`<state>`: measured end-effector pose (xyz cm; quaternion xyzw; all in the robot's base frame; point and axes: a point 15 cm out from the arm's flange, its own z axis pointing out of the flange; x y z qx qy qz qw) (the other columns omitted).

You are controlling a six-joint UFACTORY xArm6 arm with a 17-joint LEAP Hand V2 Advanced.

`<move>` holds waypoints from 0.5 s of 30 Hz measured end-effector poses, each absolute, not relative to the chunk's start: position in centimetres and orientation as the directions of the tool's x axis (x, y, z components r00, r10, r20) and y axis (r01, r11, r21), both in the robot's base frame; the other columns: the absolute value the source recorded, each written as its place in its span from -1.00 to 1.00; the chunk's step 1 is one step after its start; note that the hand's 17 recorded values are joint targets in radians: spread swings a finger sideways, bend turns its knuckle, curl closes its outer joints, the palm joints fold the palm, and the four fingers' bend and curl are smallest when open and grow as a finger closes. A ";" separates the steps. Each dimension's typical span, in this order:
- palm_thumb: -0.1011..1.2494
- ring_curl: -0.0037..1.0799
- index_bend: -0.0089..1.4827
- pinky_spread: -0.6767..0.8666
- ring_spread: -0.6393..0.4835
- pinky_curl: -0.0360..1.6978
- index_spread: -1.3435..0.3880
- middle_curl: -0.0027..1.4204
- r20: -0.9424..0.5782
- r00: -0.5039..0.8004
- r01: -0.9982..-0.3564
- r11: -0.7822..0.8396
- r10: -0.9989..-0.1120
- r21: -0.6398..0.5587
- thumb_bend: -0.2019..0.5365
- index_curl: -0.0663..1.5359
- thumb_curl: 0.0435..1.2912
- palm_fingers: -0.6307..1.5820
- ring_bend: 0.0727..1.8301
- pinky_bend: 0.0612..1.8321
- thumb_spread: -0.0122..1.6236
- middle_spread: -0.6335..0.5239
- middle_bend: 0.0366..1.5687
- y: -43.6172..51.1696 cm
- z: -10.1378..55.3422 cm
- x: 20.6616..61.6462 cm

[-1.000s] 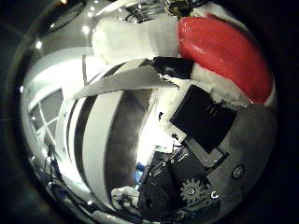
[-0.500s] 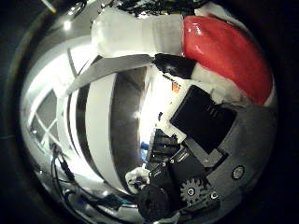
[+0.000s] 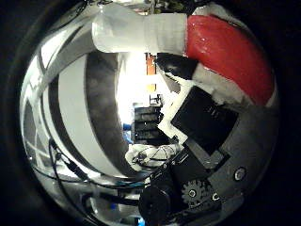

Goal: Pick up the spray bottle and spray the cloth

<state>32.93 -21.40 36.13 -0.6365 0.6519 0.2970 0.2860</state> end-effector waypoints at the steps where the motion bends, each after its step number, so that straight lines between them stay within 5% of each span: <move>1: 0.70 0.02 0.51 -0.39 -0.14 0.01 0.32 -0.20 -0.736 -0.022 -0.999 -0.003 -0.677 0.032 -0.50 -0.02 0.30 0.67 0.56 0.27 -0.12 -0.05 0.69 -21.2 36.4 32.8; 15: 0.67 0.01 0.49 -0.40 -0.14 0.08 0.32 -0.21 -0.410 0.137 -0.941 -0.247 -0.902 0.229 -0.50 -0.01 0.33 0.67 0.56 0.23 -0.08 -0.05 0.69 -15.9 39.3 31.9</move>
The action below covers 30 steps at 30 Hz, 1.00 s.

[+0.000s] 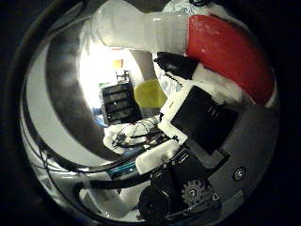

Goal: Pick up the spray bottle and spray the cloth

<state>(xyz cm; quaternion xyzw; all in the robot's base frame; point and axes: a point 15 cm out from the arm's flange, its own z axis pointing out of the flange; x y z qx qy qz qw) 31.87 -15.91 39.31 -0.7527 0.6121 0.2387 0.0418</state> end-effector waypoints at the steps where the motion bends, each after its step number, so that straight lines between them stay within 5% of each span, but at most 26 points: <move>1: 0.67 0.01 0.49 -0.40 -0.14 0.08 0.32 -0.21 -0.387 0.150 -0.936 -0.257 -0.910 0.242 -0.50 -0.01 0.33 0.67 0.56 0.23 -0.08 -0.05 0.69 -15.5 39.6 31.9; 19: 0.67 0.01 0.47 -0.41 -0.14 0.13 0.32 -0.22 -0.040 0.351 -0.831 -0.331 -0.936 0.447 -0.50 0.00 0.34 0.67 0.55 0.20 -0.04 -0.05 0.68 -8.4 40.6 33.9; 30: 0.66 0.01 0.46 -0.41 -0.14 0.14 0.31 -0.21 0.026 0.361 -0.808 -0.299 -0.932 0.507 -0.50 0.00 0.33 0.67 0.55 0.19 -0.01 -0.05 0.69 -7.6 39.3 34.9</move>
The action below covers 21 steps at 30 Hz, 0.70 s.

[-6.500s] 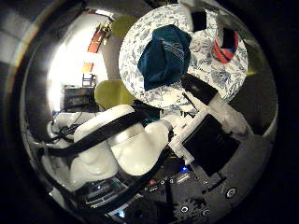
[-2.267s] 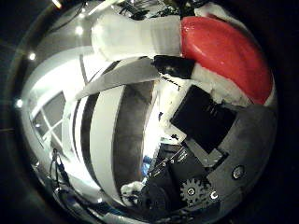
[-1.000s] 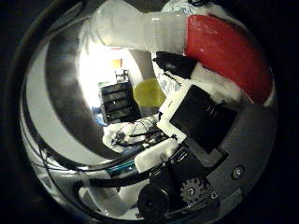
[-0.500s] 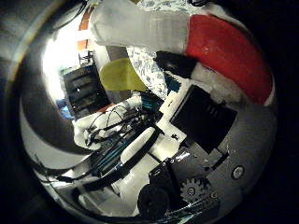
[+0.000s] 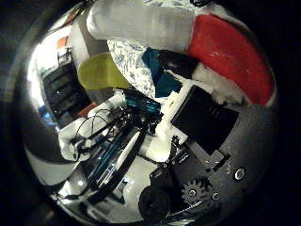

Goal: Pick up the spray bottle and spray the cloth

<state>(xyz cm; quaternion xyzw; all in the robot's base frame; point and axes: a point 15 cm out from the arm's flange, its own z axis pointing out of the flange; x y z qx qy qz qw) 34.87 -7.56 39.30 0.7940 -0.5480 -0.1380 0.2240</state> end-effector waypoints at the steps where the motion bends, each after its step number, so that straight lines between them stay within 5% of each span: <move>1: 0.66 0.01 0.46 -0.41 -0.14 0.14 0.31 -0.21 0.025 0.360 -0.807 -0.298 -0.933 0.511 -0.50 0.00 0.33 0.67 0.55 0.19 -0.01 -0.05 0.69 -7.6 39.1 34.9; 21: 0.68 0.01 0.45 -0.41 -0.14 0.15 0.31 -0.21 0.012 0.373 -0.813 -0.320 -0.928 0.486 -0.49 0.01 0.31 0.68 0.55 0.19 0.01 -0.05 0.68 -7.6 38.9 34.9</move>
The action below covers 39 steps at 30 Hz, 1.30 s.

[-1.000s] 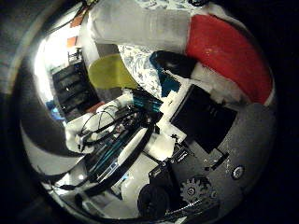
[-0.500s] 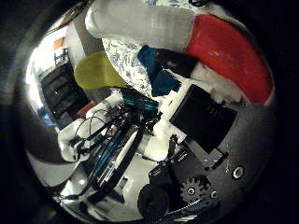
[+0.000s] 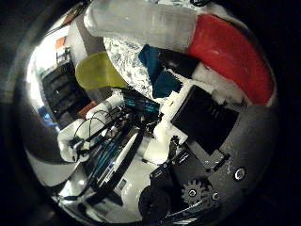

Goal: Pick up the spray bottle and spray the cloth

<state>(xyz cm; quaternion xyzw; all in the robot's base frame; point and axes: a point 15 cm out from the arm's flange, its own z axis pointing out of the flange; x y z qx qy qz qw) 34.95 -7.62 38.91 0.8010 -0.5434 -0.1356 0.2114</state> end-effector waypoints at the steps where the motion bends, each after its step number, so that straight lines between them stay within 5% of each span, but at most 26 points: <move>1: 0.68 0.01 0.45 -0.42 -0.14 0.15 0.31 -0.21 0.013 0.372 -0.815 -0.320 -0.928 0.483 -0.50 0.01 0.31 0.68 0.55 0.19 0.01 -0.05 0.68 -7.6 39.0 34.9; 10: 0.69 0.01 0.44 -0.42 -0.14 0.15 0.31 -0.22 -0.034 0.390 -0.827 -0.367 -0.920 0.425 -0.50 0.01 0.30 0.68 0.55 0.18 0.01 -0.05 0.68 -5.9 40.2 34.6; 20: 0.71 0.01 0.45 -0.42 -0.14 0.15 0.31 -0.22 -0.297 0.410 -0.854 -0.477 -0.862 0.206 -0.49 0.00 0.30 0.68 0.55 0.18 0.00 -0.05 0.68 2.0 42.6 34.2; 33: 0.73 0.01 0.45 -0.42 -0.14 0.16 0.31 -0.22 -0.631 0.422 -0.902 -0.373 -0.651 -0.218 -0.50 0.00 0.31 0.68 0.55 0.18 -0.02 -0.05 0.68 12.1 50.7 37.6; 39: 0.74 0.01 0.45 -0.42 -0.14 0.16 0.31 -0.22 -0.769 0.366 -0.928 -0.261 -0.524 -0.264 -0.49 0.01 0.32 0.68 0.55 0.18 -0.03 -0.05 0.68 14.9 48.5 38.8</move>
